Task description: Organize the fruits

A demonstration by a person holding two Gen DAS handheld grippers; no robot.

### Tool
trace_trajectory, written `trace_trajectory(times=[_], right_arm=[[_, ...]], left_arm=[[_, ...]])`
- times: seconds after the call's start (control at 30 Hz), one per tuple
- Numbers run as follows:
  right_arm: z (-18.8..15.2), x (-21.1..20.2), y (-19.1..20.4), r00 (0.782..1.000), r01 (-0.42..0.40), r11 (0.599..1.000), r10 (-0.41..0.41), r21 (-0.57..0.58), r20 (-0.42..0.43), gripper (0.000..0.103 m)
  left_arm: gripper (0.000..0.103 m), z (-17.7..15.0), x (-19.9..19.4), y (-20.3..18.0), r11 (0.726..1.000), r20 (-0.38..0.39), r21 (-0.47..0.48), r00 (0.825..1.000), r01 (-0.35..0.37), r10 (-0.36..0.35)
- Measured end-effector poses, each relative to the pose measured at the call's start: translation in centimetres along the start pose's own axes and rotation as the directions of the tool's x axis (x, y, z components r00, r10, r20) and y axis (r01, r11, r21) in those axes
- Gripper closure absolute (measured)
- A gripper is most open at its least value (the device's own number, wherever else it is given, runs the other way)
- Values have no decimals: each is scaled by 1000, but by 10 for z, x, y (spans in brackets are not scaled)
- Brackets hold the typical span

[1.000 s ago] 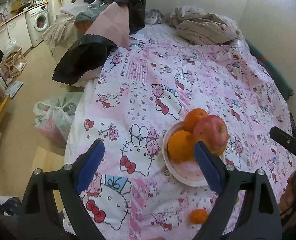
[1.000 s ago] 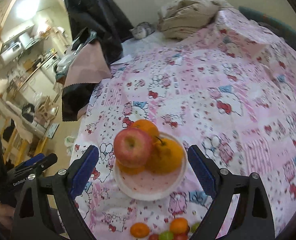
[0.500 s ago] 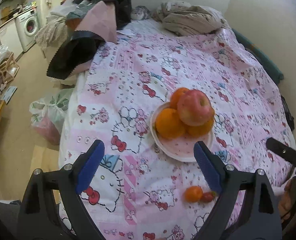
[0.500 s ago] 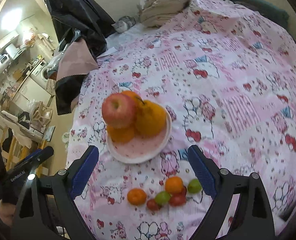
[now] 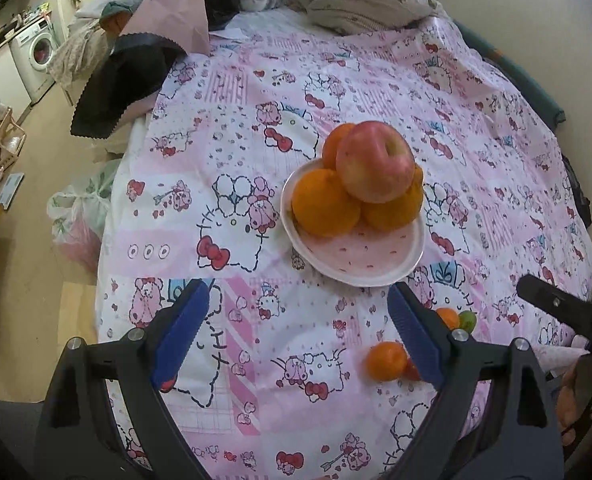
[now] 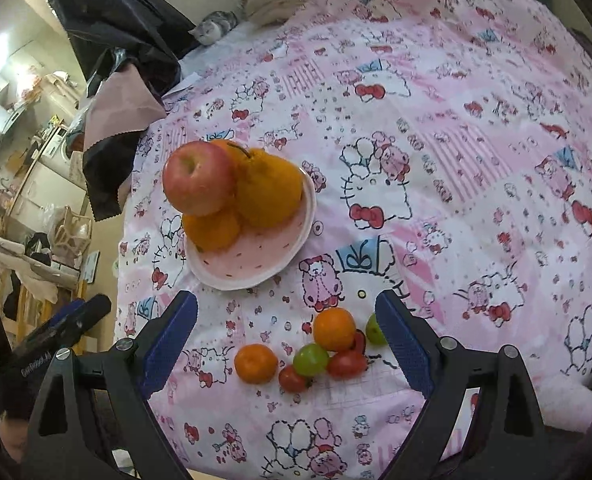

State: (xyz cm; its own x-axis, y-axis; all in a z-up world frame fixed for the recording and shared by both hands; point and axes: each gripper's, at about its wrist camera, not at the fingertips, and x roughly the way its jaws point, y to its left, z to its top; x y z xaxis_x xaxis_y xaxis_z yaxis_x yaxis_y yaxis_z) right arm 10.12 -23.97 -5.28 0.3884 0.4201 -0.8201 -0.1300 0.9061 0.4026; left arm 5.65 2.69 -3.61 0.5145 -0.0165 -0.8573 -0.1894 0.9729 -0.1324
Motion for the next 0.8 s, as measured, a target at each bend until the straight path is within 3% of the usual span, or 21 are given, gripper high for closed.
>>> trace_trajectory(times=[0.53, 0.8], right_arm=[[-3, 11, -3, 998, 5, 1000, -4, 22, -57, 10], [-6, 8, -28, 996, 30, 997, -24, 71, -83, 10]], left_arm=[[14, -9, 22, -14, 999, -71, 45, 997, 10, -6], [14, -15, 50, -27, 998, -169, 51, 985, 40, -31]])
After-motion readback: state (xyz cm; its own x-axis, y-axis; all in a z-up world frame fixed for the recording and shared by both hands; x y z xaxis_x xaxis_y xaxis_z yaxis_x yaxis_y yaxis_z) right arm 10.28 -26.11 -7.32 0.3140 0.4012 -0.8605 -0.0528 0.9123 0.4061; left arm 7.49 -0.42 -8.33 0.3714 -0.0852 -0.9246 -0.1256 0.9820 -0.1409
